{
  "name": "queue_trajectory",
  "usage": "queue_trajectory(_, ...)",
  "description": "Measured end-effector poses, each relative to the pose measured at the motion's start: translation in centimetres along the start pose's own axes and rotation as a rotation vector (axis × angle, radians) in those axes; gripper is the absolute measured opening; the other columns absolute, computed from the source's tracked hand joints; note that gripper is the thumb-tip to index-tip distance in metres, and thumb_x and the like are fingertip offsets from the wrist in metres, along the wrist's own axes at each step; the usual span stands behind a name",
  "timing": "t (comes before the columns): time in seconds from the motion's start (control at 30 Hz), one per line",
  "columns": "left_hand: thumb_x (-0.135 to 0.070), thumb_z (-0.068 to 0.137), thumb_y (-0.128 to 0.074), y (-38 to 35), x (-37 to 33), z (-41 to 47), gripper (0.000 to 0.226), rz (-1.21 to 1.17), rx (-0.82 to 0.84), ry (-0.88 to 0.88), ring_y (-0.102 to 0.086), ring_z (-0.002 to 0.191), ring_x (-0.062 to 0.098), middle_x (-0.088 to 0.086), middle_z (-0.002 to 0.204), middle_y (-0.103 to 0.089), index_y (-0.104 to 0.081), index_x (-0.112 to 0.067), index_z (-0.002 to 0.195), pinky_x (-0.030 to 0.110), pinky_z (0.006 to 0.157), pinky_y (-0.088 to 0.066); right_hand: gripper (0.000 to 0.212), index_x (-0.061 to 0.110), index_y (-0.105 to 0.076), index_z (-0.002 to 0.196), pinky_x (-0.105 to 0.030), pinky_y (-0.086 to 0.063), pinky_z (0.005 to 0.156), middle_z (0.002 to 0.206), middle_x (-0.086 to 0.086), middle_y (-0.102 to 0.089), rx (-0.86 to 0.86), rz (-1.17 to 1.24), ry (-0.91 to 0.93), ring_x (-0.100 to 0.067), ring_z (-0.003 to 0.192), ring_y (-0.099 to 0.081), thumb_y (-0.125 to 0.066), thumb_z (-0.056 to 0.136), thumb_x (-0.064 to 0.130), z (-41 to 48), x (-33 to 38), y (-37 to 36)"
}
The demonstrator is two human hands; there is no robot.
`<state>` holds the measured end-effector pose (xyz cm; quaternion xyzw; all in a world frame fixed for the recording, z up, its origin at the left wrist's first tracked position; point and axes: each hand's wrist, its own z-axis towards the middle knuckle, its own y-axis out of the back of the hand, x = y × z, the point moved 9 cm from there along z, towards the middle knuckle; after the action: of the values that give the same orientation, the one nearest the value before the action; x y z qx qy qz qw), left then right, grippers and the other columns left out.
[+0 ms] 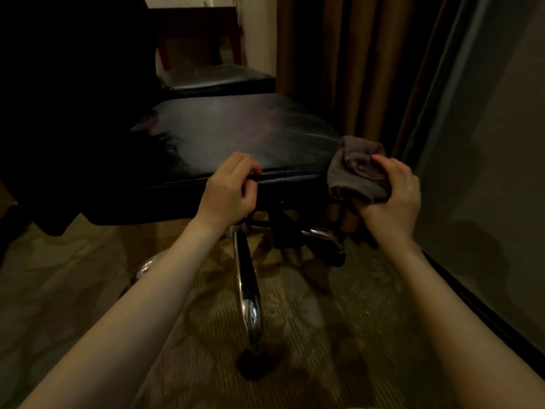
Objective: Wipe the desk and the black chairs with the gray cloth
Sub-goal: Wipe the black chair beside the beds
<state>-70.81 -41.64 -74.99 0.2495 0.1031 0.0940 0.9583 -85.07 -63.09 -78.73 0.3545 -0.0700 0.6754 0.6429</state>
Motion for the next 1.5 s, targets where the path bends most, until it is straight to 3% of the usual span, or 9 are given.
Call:
queue_trajectory(0.23,0.001,0.073,-0.044,0.2,-0.2,0.0,0.017,-0.032,0.003,0.009,-0.051,0.074,0.016,0.012,0.082,-0.059,-0.060,0.001,0.079,0.027,0.064,-0.046,0.050,0.026,-0.058,0.121,-0.026,-0.044,0.096,0.120,0.001,-0.061,0.192,0.106,-0.184,-0.014,0.112,-0.055,-0.074,0.073,0.023,5.9,1.0,-1.0)
queue_trajectory(0.5,-0.005,0.073,-0.043,2.2,1.4,-0.3,0.017,-0.045,0.014,0.078,-0.049,0.070,0.010,0.008,0.075,-0.059,-0.060,-0.003,0.074,0.015,0.064,-0.038,0.045,0.030,-0.062,0.116,-0.041,-0.049,0.095,0.110,0.001,-0.065,0.424,-0.014,-0.155,-0.019,0.106,-0.059,-0.072,0.072,0.033,4.3,3.1,-1.6)
queue_trajectory(0.67,-0.009,0.073,-0.042,5.3,4.1,-1.6,0.022,-0.055,-0.069,0.183,-0.053,0.070,0.011,0.010,0.075,-0.063,-0.062,0.000,0.073,0.024,0.064,-0.044,0.058,0.026,-0.061,0.118,-0.048,-0.048,0.089,0.111,-0.001,-0.065,0.452,-0.041,0.100,-0.023,0.103,-0.059,-0.066,0.064,0.046,0.7,8.3,-1.6)
queue_trajectory(0.77,-0.005,0.072,-0.045,6.9,7.0,-2.7,0.020,-0.130,-0.118,0.334,-0.059,0.072,0.013,0.008,0.076,-0.064,-0.064,-0.001,0.074,0.025,0.070,-0.048,0.055,0.019,-0.065,0.113,-0.042,-0.044,0.078,0.105,-0.006,-0.066,0.336,-0.203,0.443,-0.031,0.092,-0.060,-0.060,0.068,0.051,-1.5,14.3,-2.2)
queue_trajectory(0.93,-0.009,0.069,-0.044,8.4,11.1,-2.7,0.021,-0.152,0.046,0.514,-0.056,0.063,0.000,-0.009,0.068,-0.061,-0.064,-0.018,0.070,0.017,0.065,-0.045,0.033,0.016,-0.070,0.098,-0.039,-0.029,0.075,0.096,-0.011,-0.066,0.243,-0.372,0.990,-0.032,0.081,-0.060,-0.064,0.067,0.027,-7.3,24.6,-8.6)
queue_trajectory(1.07,-0.010,0.070,-0.045,9.2,12.6,-2.6,0.025,-0.120,0.180,0.560,-0.063,0.072,0.024,-0.009,0.068,-0.062,-0.057,-0.031,0.067,0.031,0.068,-0.050,0.031,0.014,-0.071,0.090,-0.044,-0.031,0.078,0.092,-0.011,-0.067,0.252,-0.414,1.085,-0.031,0.080,-0.062,-0.042,0.079,0.016,-10.3,26.5,-10.5)
queue_trajectory(1.2,0.003,0.077,-0.053,10.1,13.3,-3.4,0.039,-0.072,0.158,0.564,-0.063,0.076,0.031,0.010,0.077,-0.068,-0.054,-0.035,0.067,0.036,0.070,-0.049,0.027,0.020,-0.072,0.084,-0.042,-0.046,0.074,0.087,-0.005,-0.067,0.400,-0.363,1.312,-0.027,0.080,-0.063,-0.046,0.078,0.019,-13.4,27.7,-11.6)
queue_trajectory(1.37,0.009,0.081,-0.050,12.3,15.2,-3.7,0.040,-0.242,-0.075,0.719,-0.054,0.057,-0.005,-0.006,0.065,-0.057,-0.055,-0.027,0.065,0.022,0.062,-0.043,0.047,0.028,-0.064,0.114,-0.041,-0.039,0.079,0.108,-0.002,-0.064,0.501,-0.130,0.754,-0.029,0.096,-0.057,-0.068,0.071,0.046,-2.6,28.0,-11.1)
queue_trajectory(1.5,0.009,0.082,-0.042,15.1,17.7,-5.0,0.040,-0.219,-0.287,0.914,-0.050,0.056,0.010,-0.002,0.064,-0.055,-0.052,-0.025,0.064,0.023,0.055,-0.038,0.045,0.036,-0.061,0.118,-0.040,-0.045,0.090,0.113,-0.001,-0.064,0.663,-0.128,0.326,-0.026,0.109,-0.056,-0.069,0.074,0.042,4.2,22.9,-13.8)
